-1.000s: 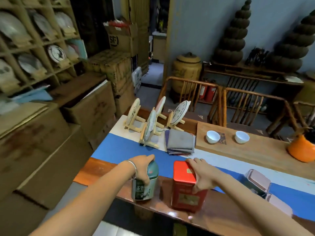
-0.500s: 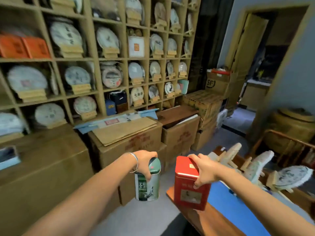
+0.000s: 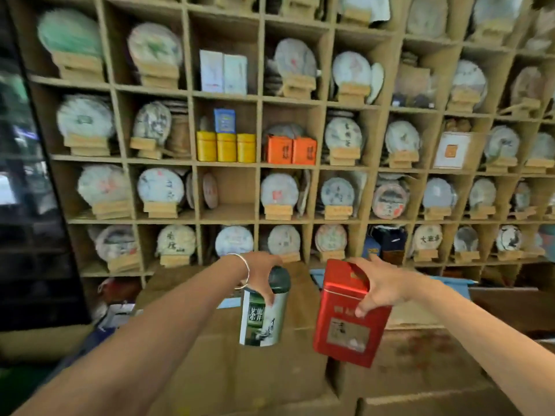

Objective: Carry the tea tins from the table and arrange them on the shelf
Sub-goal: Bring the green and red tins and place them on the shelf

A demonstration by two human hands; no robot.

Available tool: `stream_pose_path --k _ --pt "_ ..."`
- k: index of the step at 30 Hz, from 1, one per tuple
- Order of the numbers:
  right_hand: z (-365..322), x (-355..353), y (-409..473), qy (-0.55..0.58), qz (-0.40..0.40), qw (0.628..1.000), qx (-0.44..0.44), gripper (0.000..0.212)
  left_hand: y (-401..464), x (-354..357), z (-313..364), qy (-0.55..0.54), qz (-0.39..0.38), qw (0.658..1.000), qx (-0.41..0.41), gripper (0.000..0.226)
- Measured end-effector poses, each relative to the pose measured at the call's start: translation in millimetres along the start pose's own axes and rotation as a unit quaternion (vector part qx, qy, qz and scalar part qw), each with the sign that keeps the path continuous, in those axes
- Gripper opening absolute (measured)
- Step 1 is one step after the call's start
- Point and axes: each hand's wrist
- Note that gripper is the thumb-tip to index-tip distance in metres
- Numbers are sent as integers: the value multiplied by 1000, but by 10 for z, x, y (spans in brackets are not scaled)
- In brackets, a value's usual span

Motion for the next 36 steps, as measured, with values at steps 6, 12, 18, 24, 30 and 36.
stream_pose_path --k 6,12,18,24,30,36 --pt "-584 -283 1289 -12 5 994 -109 115 72 -232 -991 -24 41 996 -82 88" --pt "-967 -616 2572 -74 25 978 -194 96 543 -733 -1814 -7 87 987 -133 80" --pt "-1214 -930 3673 -115 34 967 -225 100 1022 -1173 -2578 39 90 978 -184 89" --pt "-1385 -1177 4525 -126 58 964 -226 99 1614 -1384 -3244 48 75 978 -187 82" --pt "-1578 -1257 5236 -126 87 966 -209 101 2249 -1503 -3899 60 71 985 -142 88" --pt "-1716 -1291 5778 -148 94 969 -177 102 2820 -1583 -4352 83 68 986 -124 84"
Point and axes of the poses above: each hand's wrist, its own y-axis towards the middle knuckle, its own x-axis out of the palm, z = x × y, and after that the axes turned 2 degrees about x, right-handed
